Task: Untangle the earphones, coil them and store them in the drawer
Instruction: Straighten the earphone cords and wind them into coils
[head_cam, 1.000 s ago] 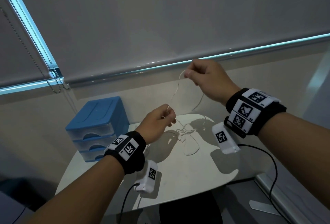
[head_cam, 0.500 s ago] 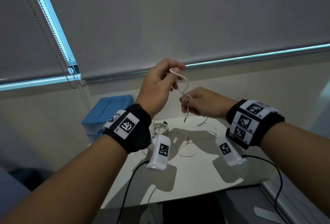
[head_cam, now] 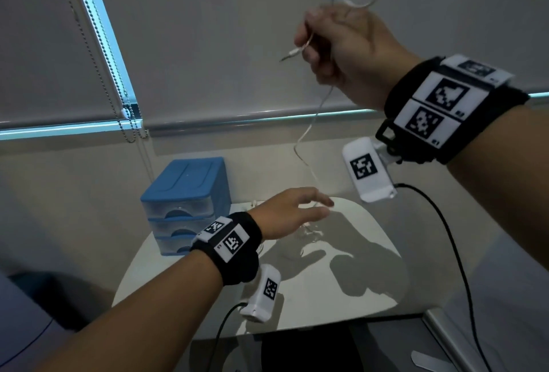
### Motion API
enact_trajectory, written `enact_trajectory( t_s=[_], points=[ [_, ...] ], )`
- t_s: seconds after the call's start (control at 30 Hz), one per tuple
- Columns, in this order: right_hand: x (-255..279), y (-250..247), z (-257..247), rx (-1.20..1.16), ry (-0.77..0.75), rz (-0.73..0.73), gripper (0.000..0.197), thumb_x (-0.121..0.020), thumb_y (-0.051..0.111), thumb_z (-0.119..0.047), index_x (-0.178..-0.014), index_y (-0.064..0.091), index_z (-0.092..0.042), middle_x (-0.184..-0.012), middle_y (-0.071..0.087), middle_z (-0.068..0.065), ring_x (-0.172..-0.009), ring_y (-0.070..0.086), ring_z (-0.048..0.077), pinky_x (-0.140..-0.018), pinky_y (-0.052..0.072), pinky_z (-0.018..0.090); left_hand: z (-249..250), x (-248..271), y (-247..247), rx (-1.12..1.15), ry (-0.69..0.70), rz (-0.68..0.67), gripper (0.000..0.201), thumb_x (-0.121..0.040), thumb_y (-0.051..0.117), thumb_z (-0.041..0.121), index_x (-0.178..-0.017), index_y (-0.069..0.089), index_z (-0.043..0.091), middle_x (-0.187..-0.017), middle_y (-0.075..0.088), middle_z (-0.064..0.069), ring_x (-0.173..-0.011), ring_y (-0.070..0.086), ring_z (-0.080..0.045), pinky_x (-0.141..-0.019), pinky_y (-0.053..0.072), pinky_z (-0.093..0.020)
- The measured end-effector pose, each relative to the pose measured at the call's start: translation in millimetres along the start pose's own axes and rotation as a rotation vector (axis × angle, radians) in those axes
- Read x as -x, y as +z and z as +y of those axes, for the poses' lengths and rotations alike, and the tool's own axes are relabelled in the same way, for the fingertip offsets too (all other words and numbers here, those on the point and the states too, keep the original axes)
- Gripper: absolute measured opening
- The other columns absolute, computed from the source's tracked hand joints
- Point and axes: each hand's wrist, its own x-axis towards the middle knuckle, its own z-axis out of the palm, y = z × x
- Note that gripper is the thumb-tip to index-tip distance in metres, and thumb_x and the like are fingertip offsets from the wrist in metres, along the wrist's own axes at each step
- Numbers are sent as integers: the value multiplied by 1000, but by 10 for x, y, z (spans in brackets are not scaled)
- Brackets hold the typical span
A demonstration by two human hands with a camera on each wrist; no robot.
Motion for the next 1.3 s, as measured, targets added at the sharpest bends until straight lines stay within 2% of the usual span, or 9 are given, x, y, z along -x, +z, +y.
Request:
enact_trajectory(
  t_s=[0.1,0.2,0.37,0.63,0.77,0.87,0.93,1.1,1.3],
  points=[
    [-68,-106,-41,32,-54,115,36,-108,41,-26,-79,59,-15,-56,52,-2,-45,38,10,-48,26,23,-40,61,-53,80,24,21,29,-105,52,27,-104,71,5,-120,73,-3,-110,65,-9,-94,44,-15],
    [-71,-234,95,262,-134,178,35,-105,46,-21,-73,61,-16,-51,52,-9,-45,44,3,-47,33,16,-6,130,-197,222,77,118,38,-109,40,25,-93,66,3,-92,75,-12,-84,68,-15,-85,48,-28],
    [162,-264,618,730,107,-120,30,-92,56,-23,-63,66,-25,-70,66,-3,-64,55,11,-63,39,27,164,171,-451,238,146,317,39,-109,41,30,-86,66,10,-62,47,0,-58,45,-14,-66,45,-30],
    [675,-103,1327,938,563,-438,34,-103,46,-17,-79,71,-14,-75,63,2,-69,56,19,-58,40,26,370,257,-686,351,124,358,29,-106,45,11,-112,73,2,-62,38,6,-56,31,-9,-53,26,-22],
    [655,-124,1407,883,701,-426,28,-104,45,-16,-116,63,1,-92,69,16,-73,63,25,-66,53,33,382,270,-701,254,90,328,28,-105,47,12,-115,73,8,-64,43,1,-56,32,-11,-53,28,-24],
    [576,-222,1316,865,712,-378,40,-99,52,-10,-139,51,-18,-115,60,9,-99,63,27,-82,54,38,370,270,-704,223,67,335,25,-104,50,13,-112,74,10,-65,44,0,-56,34,-11,-52,29,-22],
    [519,-238,1189,772,562,-289,47,-92,49,2,-131,57,-22,-124,61,9,-105,61,25,-84,52,36,377,262,-690,203,70,339,24,-104,52,15,-110,75,10,-65,44,0,-55,34,-10,-50,31,-19],
    [525,2,772,188,314,-224,48,-71,52,0,-116,68,-6,-97,69,17,-83,58,18,-67,44,25,461,200,-614,181,99,326,23,-103,55,13,-107,72,-2,-65,44,-4,-51,36,-9,-49,30,-18],
    [528,12,663,324,279,-287,12,-89,65,-6,-83,70,-16,-56,46,-9,-53,36,9,-53,30,27,474,210,-645,283,154,372,18,-102,57,13,-105,72,4,-64,43,-1,-55,35,-12,-52,30,-24]
  ],
)
